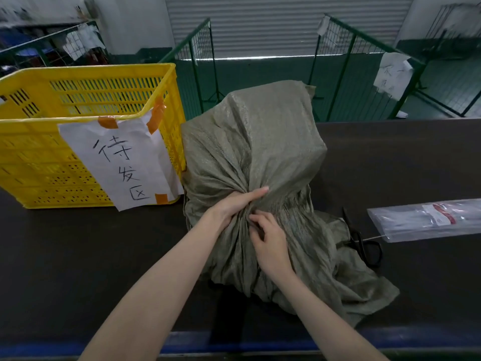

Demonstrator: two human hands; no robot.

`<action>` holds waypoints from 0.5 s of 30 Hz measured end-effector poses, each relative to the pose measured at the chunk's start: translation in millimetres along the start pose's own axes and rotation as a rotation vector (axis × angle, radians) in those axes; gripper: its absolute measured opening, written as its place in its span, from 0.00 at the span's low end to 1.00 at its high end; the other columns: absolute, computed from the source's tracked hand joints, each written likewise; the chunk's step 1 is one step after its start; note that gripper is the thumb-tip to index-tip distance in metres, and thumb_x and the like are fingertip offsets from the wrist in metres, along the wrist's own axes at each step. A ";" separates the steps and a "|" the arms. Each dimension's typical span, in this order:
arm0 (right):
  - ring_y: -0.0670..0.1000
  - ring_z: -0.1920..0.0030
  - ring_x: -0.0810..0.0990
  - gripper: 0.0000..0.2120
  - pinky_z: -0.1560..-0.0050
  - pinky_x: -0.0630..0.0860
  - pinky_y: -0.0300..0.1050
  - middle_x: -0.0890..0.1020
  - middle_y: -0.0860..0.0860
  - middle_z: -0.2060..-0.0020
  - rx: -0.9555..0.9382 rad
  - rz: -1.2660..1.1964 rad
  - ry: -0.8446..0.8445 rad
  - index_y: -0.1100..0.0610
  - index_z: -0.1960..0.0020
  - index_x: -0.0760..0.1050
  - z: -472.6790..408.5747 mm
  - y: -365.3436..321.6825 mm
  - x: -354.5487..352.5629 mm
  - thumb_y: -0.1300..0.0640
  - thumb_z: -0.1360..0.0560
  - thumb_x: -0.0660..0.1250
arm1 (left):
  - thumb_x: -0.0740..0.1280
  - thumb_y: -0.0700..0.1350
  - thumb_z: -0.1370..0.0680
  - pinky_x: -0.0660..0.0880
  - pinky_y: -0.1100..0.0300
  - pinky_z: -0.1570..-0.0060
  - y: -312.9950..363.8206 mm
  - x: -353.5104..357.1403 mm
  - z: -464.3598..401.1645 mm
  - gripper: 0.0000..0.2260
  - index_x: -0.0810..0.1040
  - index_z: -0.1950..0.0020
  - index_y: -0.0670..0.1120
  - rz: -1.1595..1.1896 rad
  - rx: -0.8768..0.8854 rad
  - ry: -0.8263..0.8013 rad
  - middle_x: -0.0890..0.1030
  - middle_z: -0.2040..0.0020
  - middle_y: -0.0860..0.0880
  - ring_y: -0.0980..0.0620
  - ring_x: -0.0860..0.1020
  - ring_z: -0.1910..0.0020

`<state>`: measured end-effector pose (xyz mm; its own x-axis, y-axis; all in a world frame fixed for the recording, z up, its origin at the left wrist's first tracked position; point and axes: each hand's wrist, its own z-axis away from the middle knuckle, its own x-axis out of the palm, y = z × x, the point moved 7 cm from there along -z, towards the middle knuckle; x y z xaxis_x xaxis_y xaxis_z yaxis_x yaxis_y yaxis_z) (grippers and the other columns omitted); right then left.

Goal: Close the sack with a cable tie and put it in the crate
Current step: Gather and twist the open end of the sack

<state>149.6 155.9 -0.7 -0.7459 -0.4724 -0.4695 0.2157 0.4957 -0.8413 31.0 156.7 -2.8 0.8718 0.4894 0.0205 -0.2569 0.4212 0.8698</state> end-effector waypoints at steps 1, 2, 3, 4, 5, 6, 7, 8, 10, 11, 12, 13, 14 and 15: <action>0.47 0.39 0.74 0.13 0.38 0.67 0.36 0.77 0.51 0.41 -0.012 0.024 -0.021 0.60 0.42 0.78 1.9 1.0 1.2 0.65 0.24 0.63 | 0.77 0.54 0.34 0.74 0.58 0.41 -0.3 -0.6 -1.7 0.23 0.81 0.45 0.44 -0.052 -0.010 0.016 0.83 0.46 0.46 0.50 0.81 0.47; 0.47 0.38 0.74 0.14 0.37 0.67 0.36 0.77 0.51 0.40 -0.015 0.034 -0.047 0.60 0.41 0.78 3.7 2.4 2.4 0.65 0.24 0.63 | 0.77 0.49 0.32 0.76 0.60 0.46 -1.0 -2.1 -2.7 0.17 0.81 0.47 0.44 -0.072 -0.019 0.037 0.84 0.50 0.47 0.51 0.81 0.49; 0.47 0.38 0.74 0.14 0.36 0.67 0.37 0.77 0.51 0.39 -0.012 0.033 -0.073 0.60 0.40 0.77 5.0 3.6 1.3 0.65 0.25 0.63 | 0.75 0.45 0.31 0.77 0.61 0.51 -0.2 -1.7 -2.8 0.13 0.82 0.49 0.43 -0.063 -0.021 0.054 0.84 0.54 0.47 0.51 0.82 0.53; 0.48 0.37 0.74 0.15 0.36 0.67 0.37 0.77 0.50 0.39 -0.007 0.023 -0.098 0.60 0.39 0.78 5.0 4.0 -0.1 0.64 0.25 0.64 | 0.74 0.42 0.29 0.78 0.63 0.57 0.6 -2.2 -2.3 0.10 0.82 0.49 0.41 -0.039 -0.014 0.072 0.84 0.57 0.47 0.52 0.81 0.58; 0.48 0.38 0.75 0.14 0.35 0.68 0.39 0.78 0.50 0.40 -0.008 0.010 -0.107 0.60 0.40 0.78 4.5 3.5 -4.1 0.64 0.25 0.64 | 0.72 0.39 0.28 0.77 0.65 0.63 1.8 -2.4 -1.6 0.09 0.82 0.48 0.39 -0.020 0.000 0.094 0.83 0.60 0.47 0.52 0.81 0.62; 0.48 0.40 0.76 0.13 0.36 0.70 0.43 0.79 0.50 0.43 -0.013 -0.001 -0.092 0.59 0.42 0.79 2.9 2.5 -10.7 0.63 0.25 0.64 | 0.70 0.38 0.27 0.77 0.66 0.67 2.3 -2.7 -1.3 0.10 0.81 0.46 0.38 -0.002 0.011 0.115 0.82 0.60 0.46 0.53 0.80 0.64; 0.48 0.42 0.77 0.11 0.37 0.72 0.46 0.80 0.49 0.46 -0.017 -0.006 -0.052 0.58 0.45 0.80 0.8 1.1 -20.5 0.63 0.26 0.65 | 0.68 0.36 0.26 0.76 0.67 0.69 3.0 -2.2 -0.9 0.11 0.80 0.45 0.36 0.019 0.022 0.124 0.82 0.60 0.45 0.53 0.80 0.66; 0.48 0.44 0.77 0.09 0.39 0.73 0.48 0.80 0.47 0.49 -0.015 0.002 0.013 0.57 0.47 0.79 -2.4 1.7 -32.9 0.63 0.26 0.65 | 0.67 0.35 0.25 0.76 0.67 0.70 4.2 -1.2 -0.7 0.11 0.79 0.43 0.35 0.042 0.038 0.125 0.82 0.59 0.44 0.53 0.80 0.68; 0.50 0.44 0.74 0.09 0.39 0.71 0.55 0.76 0.47 0.49 0.062 0.061 0.147 0.55 0.47 0.77 -11.6 10.5 -58.2 0.61 0.27 0.66 | 0.64 0.33 0.25 0.76 0.68 0.71 4.4 -1.9 -0.6 0.12 0.78 0.41 0.35 0.068 0.047 0.136 0.81 0.59 0.45 0.54 0.80 0.67; 0.52 0.41 0.71 0.11 0.37 0.68 0.58 0.74 0.49 0.46 0.162 0.108 0.183 0.55 0.45 0.75 -17.4 20.5 -69.3 0.58 0.27 0.67 | 0.64 0.34 0.24 0.76 0.67 0.70 3.3 -2.6 -1.0 0.13 0.77 0.40 0.35 0.078 0.037 0.142 0.81 0.58 0.46 0.54 0.80 0.65; 0.55 0.37 0.69 0.16 0.35 0.65 0.60 0.72 0.52 0.42 0.297 0.154 0.182 0.55 0.41 0.72 -23.4 36.1 -77.3 0.54 0.27 0.67 | 0.64 0.36 0.24 0.76 0.66 0.68 1.2 -4.0 -2.2 0.14 0.76 0.39 0.36 0.078 0.029 0.147 0.81 0.57 0.46 0.53 0.80 0.62; 0.58 0.35 0.66 0.22 0.34 0.63 0.61 0.70 0.54 0.37 0.443 0.189 0.142 0.55 0.36 0.68 -28.9 53.5 -81.9 0.50 0.27 0.68 | 0.65 0.38 0.24 0.76 0.65 0.64 0.2 -4.7 -3.7 0.15 0.76 0.38 0.37 0.083 0.026 0.149 0.81 0.54 0.46 0.52 0.80 0.59; 0.60 0.33 0.65 0.30 0.33 0.62 0.61 0.68 0.56 0.34 0.571 0.182 0.091 0.56 0.33 0.63 -32.2 68.5 -83.5 0.46 0.29 0.69 | 0.67 0.40 0.24 0.76 0.64 0.58 -1.0 -4.6 -4.7 0.16 0.76 0.37 0.38 0.094 0.025 0.144 0.82 0.51 0.46 0.51 0.80 0.55; 0.61 0.32 0.66 0.37 0.32 0.63 0.60 0.67 0.57 0.33 0.673 0.100 0.045 0.56 0.30 0.59 -34.2 81.1 -81.8 0.43 0.30 0.70 | 0.68 0.44 0.24 0.75 0.63 0.52 -0.4 -4.0 -4.6 0.17 0.76 0.36 0.40 0.105 0.030 0.135 0.82 0.47 0.46 0.51 0.80 0.51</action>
<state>206.5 259.7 -21.3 -0.7242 -0.4100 -0.5544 0.6191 -0.0324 -0.7847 25.8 158.1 -5.5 0.7763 0.6286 0.0478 -0.3295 0.3399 0.8808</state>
